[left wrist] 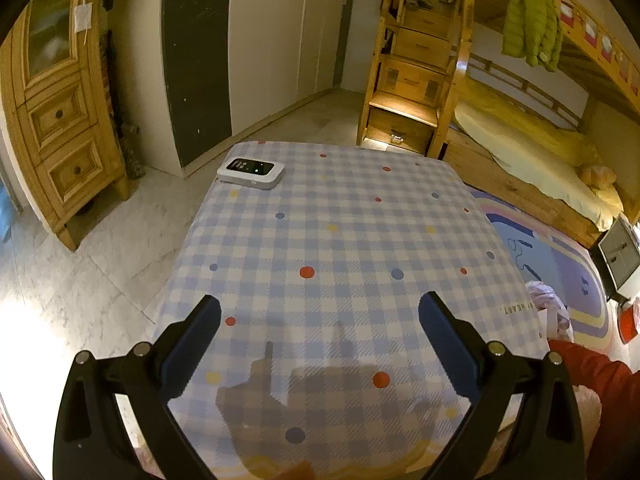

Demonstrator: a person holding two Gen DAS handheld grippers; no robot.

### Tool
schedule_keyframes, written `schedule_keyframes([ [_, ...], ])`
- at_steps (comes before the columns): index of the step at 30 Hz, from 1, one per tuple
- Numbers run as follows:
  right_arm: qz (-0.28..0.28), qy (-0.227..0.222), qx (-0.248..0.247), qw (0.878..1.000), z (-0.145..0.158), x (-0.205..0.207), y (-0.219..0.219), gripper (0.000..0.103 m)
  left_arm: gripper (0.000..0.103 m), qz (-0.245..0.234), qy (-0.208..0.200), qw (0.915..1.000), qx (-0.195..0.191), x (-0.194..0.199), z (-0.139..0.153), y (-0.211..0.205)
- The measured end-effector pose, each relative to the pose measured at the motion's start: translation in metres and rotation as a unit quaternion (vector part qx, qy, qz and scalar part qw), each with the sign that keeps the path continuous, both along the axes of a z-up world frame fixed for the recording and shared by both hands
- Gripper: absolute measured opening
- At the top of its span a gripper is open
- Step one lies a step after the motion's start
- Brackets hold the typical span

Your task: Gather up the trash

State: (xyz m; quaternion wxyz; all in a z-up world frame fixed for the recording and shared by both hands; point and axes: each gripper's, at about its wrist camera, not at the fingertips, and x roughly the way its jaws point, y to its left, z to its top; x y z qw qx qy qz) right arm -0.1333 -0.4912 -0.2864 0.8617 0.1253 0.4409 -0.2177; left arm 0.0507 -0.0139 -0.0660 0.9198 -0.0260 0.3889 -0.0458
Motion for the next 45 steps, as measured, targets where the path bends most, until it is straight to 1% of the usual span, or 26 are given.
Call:
schedule_keyframes([
  [2,0.000,0.000,0.000,1.000,0.000,0.000,0.000,0.097,0.096,0.001,0.004,1.0000,0.003,0.000,-0.003,0.000],
  [5,0.000,0.000,0.000,1.000,0.000,0.000,0.000,0.097,0.096,0.002,0.014,0.9996,0.023,0.003,-0.005,0.004],
  [9,0.000,0.000,0.000,1.000,0.000,0.000,0.000,0.097,0.096,0.004,0.020,0.9995,0.025,0.006,-0.004,0.016],
  [11,0.000,0.000,0.001,1.000,0.000,0.000,0.000,0.097,0.096,0.008,0.022,0.9996,0.017,0.008,-0.004,0.024],
  [14,0.000,0.001,0.000,1.000,-0.002,0.003,-0.001,0.097,0.096,0.009,0.026,0.9996,-0.005,0.004,-0.004,0.032],
  [19,0.000,0.000,0.000,1.000,-0.003,0.006,0.000,0.097,0.096,0.003,0.018,0.9991,-0.039,-0.016,0.003,0.047],
  [21,0.000,0.000,0.001,1.000,-0.003,0.006,0.000,0.097,0.096,0.004,0.008,0.9988,-0.049,-0.027,0.008,0.055],
  [30,0.000,0.001,0.001,1.000,-0.003,0.006,-0.001,0.097,0.096,0.026,-0.037,0.9968,-0.066,-0.065,0.035,0.082],
  [38,0.000,0.001,0.001,1.000,-0.003,0.006,-0.001,0.097,0.096,0.057,-0.068,0.9947,-0.051,-0.079,0.055,0.106],
  [40,0.000,0.001,0.001,1.000,-0.003,0.006,-0.002,0.097,0.096,0.059,-0.069,0.9947,-0.048,-0.079,0.054,0.108],
  [45,0.000,0.001,0.001,1.000,-0.003,0.006,-0.002,0.097,0.096,0.064,-0.057,0.9960,-0.023,-0.068,0.048,0.106],
])
